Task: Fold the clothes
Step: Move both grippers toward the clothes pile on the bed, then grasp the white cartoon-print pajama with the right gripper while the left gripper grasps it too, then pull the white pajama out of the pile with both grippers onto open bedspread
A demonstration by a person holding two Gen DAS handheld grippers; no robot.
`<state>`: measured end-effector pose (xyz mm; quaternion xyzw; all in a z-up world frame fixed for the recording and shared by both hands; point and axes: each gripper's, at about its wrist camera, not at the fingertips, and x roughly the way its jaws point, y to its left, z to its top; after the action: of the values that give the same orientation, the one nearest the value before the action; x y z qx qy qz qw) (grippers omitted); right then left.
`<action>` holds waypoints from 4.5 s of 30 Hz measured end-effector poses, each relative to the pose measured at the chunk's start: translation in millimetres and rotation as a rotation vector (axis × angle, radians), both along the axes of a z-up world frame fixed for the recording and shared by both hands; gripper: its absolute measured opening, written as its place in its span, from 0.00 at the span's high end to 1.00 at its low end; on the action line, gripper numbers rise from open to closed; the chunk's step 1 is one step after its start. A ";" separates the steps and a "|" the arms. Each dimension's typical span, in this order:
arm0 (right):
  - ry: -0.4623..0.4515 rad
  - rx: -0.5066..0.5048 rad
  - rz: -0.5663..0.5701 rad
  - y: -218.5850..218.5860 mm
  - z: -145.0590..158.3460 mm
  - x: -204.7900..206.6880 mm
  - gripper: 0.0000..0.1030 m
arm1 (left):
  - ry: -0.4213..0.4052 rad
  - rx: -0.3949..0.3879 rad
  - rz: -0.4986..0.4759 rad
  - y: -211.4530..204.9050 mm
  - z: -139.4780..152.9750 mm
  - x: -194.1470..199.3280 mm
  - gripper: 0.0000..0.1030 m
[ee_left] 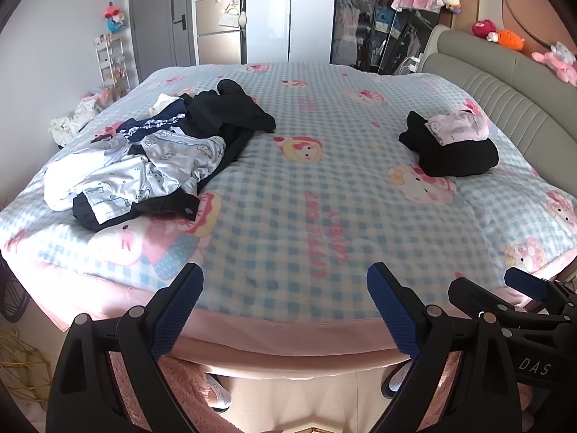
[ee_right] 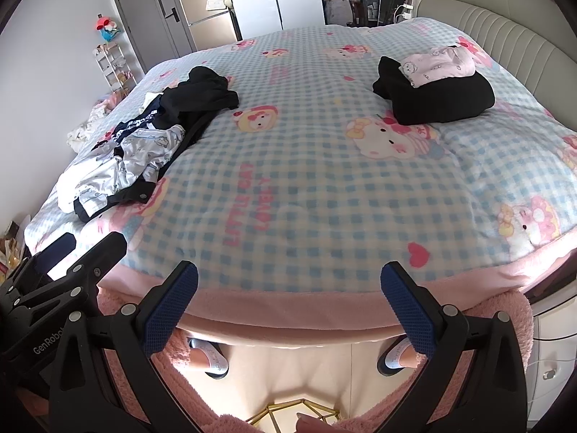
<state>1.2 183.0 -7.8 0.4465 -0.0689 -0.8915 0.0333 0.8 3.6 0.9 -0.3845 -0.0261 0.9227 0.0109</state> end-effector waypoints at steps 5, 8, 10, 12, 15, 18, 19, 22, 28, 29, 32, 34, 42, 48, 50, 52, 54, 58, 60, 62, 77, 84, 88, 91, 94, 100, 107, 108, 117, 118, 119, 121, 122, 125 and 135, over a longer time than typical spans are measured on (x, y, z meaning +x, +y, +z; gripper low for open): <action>0.001 -0.003 0.003 1.9 -2.6 -0.2 0.00 | -0.002 0.002 0.004 -3.6 -4.1 -0.9 0.09; 0.003 -0.008 0.006 2.7 -3.5 -0.3 0.00 | -0.006 0.006 0.003 -3.3 -2.5 -1.8 0.09; 0.007 -0.015 0.008 2.5 -3.0 -0.4 0.00 | -0.003 0.013 -0.003 -3.6 -2.4 -1.6 0.09; 0.010 -0.022 0.011 2.3 -2.4 -0.6 0.00 | 0.006 0.018 -0.009 -6.7 -2.1 -0.2 0.09; 0.015 -0.019 0.025 -0.3 -1.2 -3.1 0.00 | 0.013 0.019 -0.014 -7.2 -0.2 -2.3 0.09; 0.016 -0.047 0.053 -3.2 0.4 -12.0 0.00 | 0.011 0.071 -0.024 -18.3 1.3 -8.9 0.09; 0.025 -0.053 0.071 -5.3 1.9 -16.1 0.00 | 0.010 0.090 -0.026 -24.0 1.5 -11.0 0.09; 0.075 0.005 0.127 -22.2 9.3 -26.6 0.01 | 0.015 0.094 0.018 -36.1 1.8 -22.3 0.09; 0.095 -0.003 0.272 -69.4 10.2 -64.8 0.03 | 0.025 0.069 0.147 -95.2 -7.3 -35.2 0.09; 0.091 -0.007 0.291 -78.3 8.8 -71.6 0.06 | 0.025 0.068 0.170 -107.5 -9.3 -37.9 0.09; 0.082 -0.008 0.350 -116.0 2.5 -98.7 0.14 | 0.027 0.059 0.243 -143.2 -15.5 -47.8 0.09; 0.072 -0.005 0.375 -137.7 -2.7 -114.6 0.19 | 0.024 0.064 0.291 -172.0 -22.2 -57.7 0.09; -0.042 0.002 0.454 -239.5 -49.8 -191.6 0.36 | -0.079 0.127 0.474 -275.4 -77.4 -111.5 0.33; -0.091 0.007 0.471 -289.4 -84.8 -241.4 0.36 | -0.156 0.167 0.503 -312.6 -117.7 -152.6 0.30; -0.111 0.000 0.462 -299.8 -94.9 -259.3 0.36 | -0.176 0.173 0.499 -315.7 -126.6 -162.2 0.28; -0.130 -0.008 0.466 -309.2 -104.8 -273.1 0.36 | -0.181 0.185 0.477 -315.4 -133.2 -172.1 0.28; -0.162 -0.007 0.483 -320.0 -115.9 -284.4 0.40 | -0.170 0.185 0.455 -314.4 -135.1 -177.7 0.29; -0.160 0.011 0.542 -332.5 -122.0 -286.6 0.80 | -0.158 0.191 0.424 -310.6 -134.5 -181.3 0.64; -0.117 0.015 0.567 -331.2 -115.4 -278.5 0.86 | -0.145 0.182 0.411 -306.0 -130.4 -178.8 0.70; -0.098 0.004 0.577 -325.7 -109.6 -271.5 0.87 | -0.136 0.177 0.402 -300.9 -125.3 -173.7 0.75; 0.030 -0.042 0.417 -196.4 -39.8 -201.0 0.88 | -0.108 0.232 0.068 -181.5 -77.2 -138.5 0.84; -0.011 -0.006 0.184 -58.9 -42.1 -123.9 0.88 | -0.199 0.346 -0.168 -73.3 -96.9 -121.6 0.84; -0.051 -0.006 0.064 7.6 -53.9 -88.9 0.88 | -0.261 0.355 -0.280 -19.0 -110.4 -110.3 0.84; -0.075 -0.003 0.005 39.6 -62.7 -72.3 0.88 | -0.279 0.363 -0.315 7.0 -112.2 -100.2 0.84; -0.117 -0.029 -0.028 62.7 -74.9 -66.5 0.87 | -0.279 0.346 -0.262 -4.3 -112.4 -100.8 0.84; -0.084 0.039 -0.072 73.4 -75.8 -71.8 0.61 | -0.278 0.311 -0.157 -27.1 -112.9 -102.1 0.84; -0.112 -0.010 -0.089 82.6 -94.8 -62.1 0.60 | -0.277 0.271 -0.033 -53.6 -113.4 -103.5 0.84; -0.124 -0.028 -0.099 86.6 -98.0 -60.0 0.60 | -0.278 0.268 -0.024 -55.9 -114.1 -103.6 0.84; -0.144 -0.101 -0.004 73.9 -108.6 -55.5 0.66 | -0.328 0.305 -0.217 4.6 -129.8 -93.2 0.46; -0.135 -0.104 0.010 71.2 -108.6 -58.0 0.66 | -0.332 0.313 -0.251 15.9 -131.3 -91.2 0.46; -0.126 -0.104 0.022 68.5 -108.5 -60.4 0.68 | -0.338 0.312 -0.281 27.4 -132.8 -89.8 0.46; -0.115 -0.105 0.026 66.8 -102.5 -63.0 0.70 | -0.324 0.273 -0.335 48.6 -132.3 -86.8 0.46; -0.101 -0.121 0.022 68.9 -97.7 -61.9 0.70 | -0.316 0.253 -0.363 58.8 -131.4 -85.0 0.46; -0.048 -0.178 0.005 82.0 -78.9 -52.5 0.70 | -0.301 0.249 -0.452 87.6 -125.5 -81.4 0.46; -0.107 -0.134 -0.089 110.1 -91.0 -43.5 0.70 | -0.363 0.104 -0.458 141.3 -155.4 -111.3 0.85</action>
<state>-42.4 293.1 -98.7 0.4866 -0.1499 -0.8604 0.0195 -110.5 144.9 -154.5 -0.5379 0.0124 0.8099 0.2337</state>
